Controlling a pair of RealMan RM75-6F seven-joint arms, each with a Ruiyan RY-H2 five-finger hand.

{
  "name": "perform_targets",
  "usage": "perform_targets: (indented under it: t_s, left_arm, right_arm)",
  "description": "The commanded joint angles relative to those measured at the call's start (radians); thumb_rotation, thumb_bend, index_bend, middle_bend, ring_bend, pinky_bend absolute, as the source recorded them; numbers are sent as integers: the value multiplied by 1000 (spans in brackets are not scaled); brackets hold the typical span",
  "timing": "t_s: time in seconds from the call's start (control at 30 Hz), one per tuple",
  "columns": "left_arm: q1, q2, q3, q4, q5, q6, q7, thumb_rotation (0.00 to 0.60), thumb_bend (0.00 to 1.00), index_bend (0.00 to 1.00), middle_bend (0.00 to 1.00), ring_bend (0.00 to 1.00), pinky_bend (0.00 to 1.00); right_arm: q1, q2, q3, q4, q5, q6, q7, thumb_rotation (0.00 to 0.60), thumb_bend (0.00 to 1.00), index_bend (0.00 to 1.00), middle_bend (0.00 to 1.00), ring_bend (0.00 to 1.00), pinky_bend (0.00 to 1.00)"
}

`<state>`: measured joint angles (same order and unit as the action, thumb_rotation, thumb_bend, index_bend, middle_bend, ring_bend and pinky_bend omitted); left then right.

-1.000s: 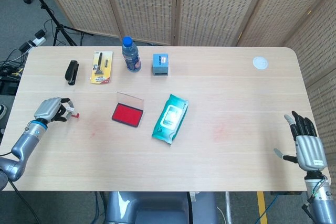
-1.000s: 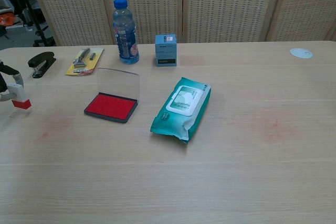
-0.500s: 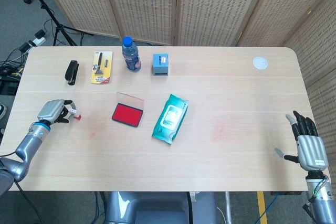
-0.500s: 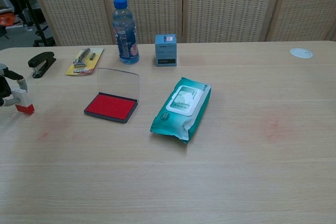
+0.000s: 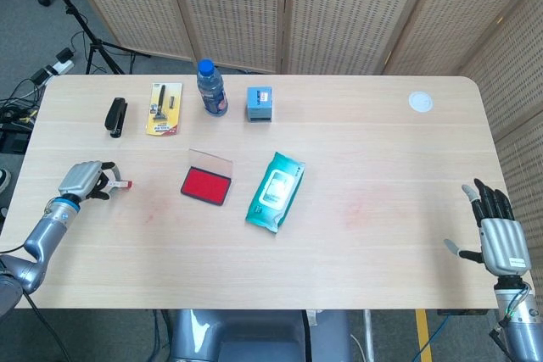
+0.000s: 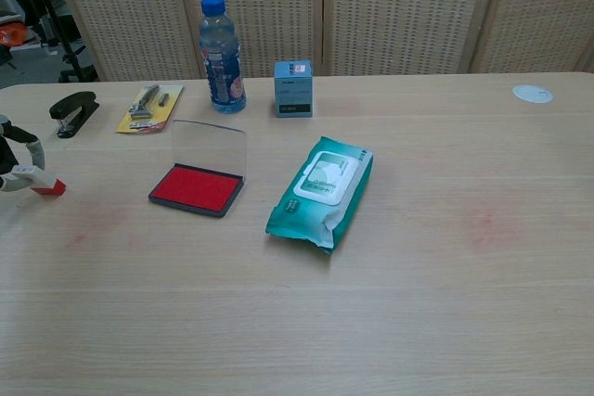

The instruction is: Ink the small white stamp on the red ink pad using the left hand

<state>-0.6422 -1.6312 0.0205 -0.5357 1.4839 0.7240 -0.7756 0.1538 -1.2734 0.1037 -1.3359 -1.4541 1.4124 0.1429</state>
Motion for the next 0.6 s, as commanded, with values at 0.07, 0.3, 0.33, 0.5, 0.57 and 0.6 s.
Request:
perform_targets:
  t_s: [0.07, 0.3, 0.33, 0.5, 0.57, 0.6]
  left_arm:
    - [-1, -3, 2, 6, 2, -2, 0, 600, 316, 476, 1000, 1000, 1000]
    - [-1, -2, -1, 5, 3, 6, 0, 600, 316, 476, 1000, 1000, 1000]
    - [0, -2, -2, 5, 2, 8, 1, 600, 317, 476, 1000, 1000, 1000]
    - [-4, -7, -16, 14, -9, 8, 17, 600, 319, 476, 1000, 1000, 1000]
    - [-5, -8, -18, 14, -11, 7, 22, 600, 320, 476, 1000, 1000, 1000]
    - [-5, -9, -19, 14, -12, 8, 23, 600, 320, 476, 1000, 1000, 1000]
  right_arm:
    - [0, 0, 0, 0, 1, 0, 1, 600, 41, 0, 0, 0, 0]
    - [0, 1, 1, 0, 1, -1, 2, 600, 41, 0, 0, 0, 0]
    - [0, 1, 0, 0, 1, -1, 3, 600, 40, 0, 0, 0, 0]
    - [0, 1, 0, 1, 2, -2, 2, 600, 41, 0, 0, 0, 0]
    - [0, 1, 1, 0, 3, -2, 1, 600, 40, 0, 0, 0, 0]
    - [0, 1, 1, 0, 3, -2, 1, 600, 41, 0, 0, 0, 0]
